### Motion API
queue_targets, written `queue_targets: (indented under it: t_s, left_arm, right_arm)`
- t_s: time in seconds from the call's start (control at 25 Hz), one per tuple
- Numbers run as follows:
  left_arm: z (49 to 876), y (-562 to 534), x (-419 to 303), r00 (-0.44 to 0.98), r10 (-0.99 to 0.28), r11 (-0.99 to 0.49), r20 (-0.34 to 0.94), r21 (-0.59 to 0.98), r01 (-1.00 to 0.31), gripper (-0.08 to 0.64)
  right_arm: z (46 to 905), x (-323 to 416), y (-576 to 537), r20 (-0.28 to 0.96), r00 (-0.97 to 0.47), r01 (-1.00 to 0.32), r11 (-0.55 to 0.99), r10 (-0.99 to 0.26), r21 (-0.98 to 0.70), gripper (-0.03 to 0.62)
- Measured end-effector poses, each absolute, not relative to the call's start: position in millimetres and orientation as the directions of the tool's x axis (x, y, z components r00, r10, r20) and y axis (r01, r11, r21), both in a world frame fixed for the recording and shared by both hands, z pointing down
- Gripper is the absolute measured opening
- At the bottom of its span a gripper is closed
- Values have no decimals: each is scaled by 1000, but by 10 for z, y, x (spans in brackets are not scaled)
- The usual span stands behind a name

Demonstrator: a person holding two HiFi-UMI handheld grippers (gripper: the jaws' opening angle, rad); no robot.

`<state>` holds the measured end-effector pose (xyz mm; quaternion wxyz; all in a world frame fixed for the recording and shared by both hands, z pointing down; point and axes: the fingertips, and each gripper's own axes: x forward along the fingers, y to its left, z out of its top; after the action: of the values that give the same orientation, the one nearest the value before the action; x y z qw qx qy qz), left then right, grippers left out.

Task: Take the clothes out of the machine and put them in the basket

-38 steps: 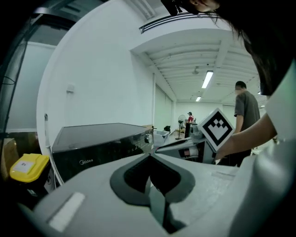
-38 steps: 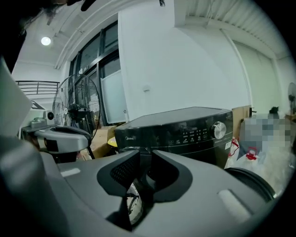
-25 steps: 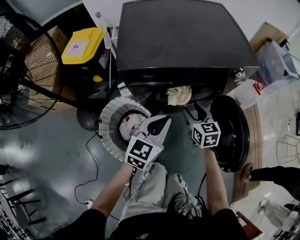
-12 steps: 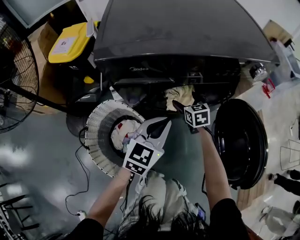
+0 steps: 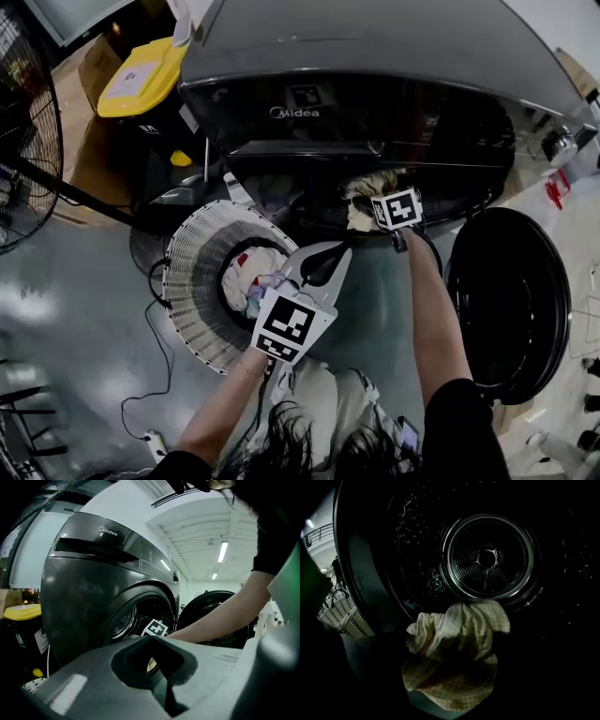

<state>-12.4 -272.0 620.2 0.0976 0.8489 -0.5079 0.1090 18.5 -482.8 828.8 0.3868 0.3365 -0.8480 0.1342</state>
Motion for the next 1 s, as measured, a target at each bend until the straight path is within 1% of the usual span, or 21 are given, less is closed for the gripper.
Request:
queue_targets:
  t_s: [0.04, 0.08, 0.24, 0.32, 0.36, 0.4, 0.52, 0.8, 1.0]
  left_arm:
    - [6236, -2720, -147, 455, -844, -460, 283, 55, -886, 2]
    - [6265, -2717, -166, 450, -847, -455, 281, 53, -889, 2]
    - [6321, -2672, -213, 439, -853, -445, 284, 44, -894, 2]
    - [6333, -2629, -221, 435, -852, -443, 291, 42, -896, 2]
    - [6333, -2606, -222, 433, -852, -441, 294, 43, -897, 2]
    - [6326, -2583, -219, 431, -852, -439, 298, 45, -898, 2]
    - [6274, -2520, -204, 428, -850, -435, 308, 48, -899, 2]
    - [6076, -2333, -171, 413, -851, -418, 324, 58, -907, 2]
    - [5898, -2190, -139, 403, -851, -405, 336, 66, -912, 2]
  right_arm:
    - [8354, 167, -4831, 757, -463, -671, 740, -461, 41, 593]
    - [8404, 152, -4827, 764, -453, -669, 741, -460, 50, 560]
    - [8431, 173, -4799, 757, -429, -689, 720, -493, 79, 397]
    - [8383, 247, -4778, 735, -432, -716, 694, -523, 73, 219]
    - [8351, 295, -4760, 721, -436, -732, 678, -538, 63, 167]
    - [8312, 343, -4737, 707, -441, -747, 663, -552, 51, 132]
    - [8151, 452, -4631, 664, -466, -765, 643, -585, 29, 106]
    - [7650, 660, -4228, 576, -510, -754, 654, -639, 58, 98]
    - [7319, 677, -3917, 545, -574, -721, 693, -611, 19, 101]
